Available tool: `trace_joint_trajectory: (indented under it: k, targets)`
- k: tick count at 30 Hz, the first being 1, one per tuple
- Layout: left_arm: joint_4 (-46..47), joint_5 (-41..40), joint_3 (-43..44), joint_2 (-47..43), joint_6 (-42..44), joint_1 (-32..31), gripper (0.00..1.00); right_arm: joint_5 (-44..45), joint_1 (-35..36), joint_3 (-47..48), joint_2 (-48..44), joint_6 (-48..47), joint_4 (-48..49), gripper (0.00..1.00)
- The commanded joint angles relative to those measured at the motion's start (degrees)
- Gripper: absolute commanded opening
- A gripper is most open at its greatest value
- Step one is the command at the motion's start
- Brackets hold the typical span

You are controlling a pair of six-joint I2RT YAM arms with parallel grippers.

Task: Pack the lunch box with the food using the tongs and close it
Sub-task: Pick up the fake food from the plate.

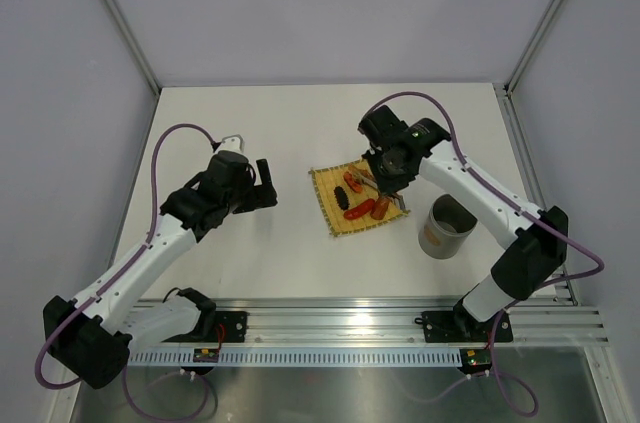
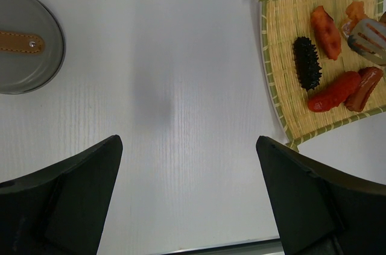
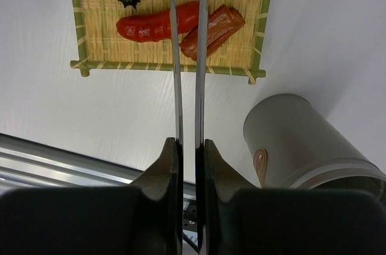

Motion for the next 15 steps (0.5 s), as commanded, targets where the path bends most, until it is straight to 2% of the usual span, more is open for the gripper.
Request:
trace_joint_trajectory:
  k: [1,5,9,15]
  targets:
    - [0.9,-1.0,-0.1,-1.2,-0.2,0.2,0.98,1.3,0.6,3.8,-5.3,0.5,1.9,0.00]
    - [0.7,-1.2,0.1,-1.5,-0.1,0.2,0.98,5.5,0.6,6.1,-9.3,1.8,0.8,0.00]
    - [0.7,-1.3,0.5,-1.6,0.1,0.2,0.98,14.0,0.6,7.8,-16.7,4.3,-2.9,0.00]
    - [1.4,-0.5,1.4,-0.4,0.4,0.2,0.98,22.5,0.6,8.0,-24.8,14.7,-13.3,0.00]
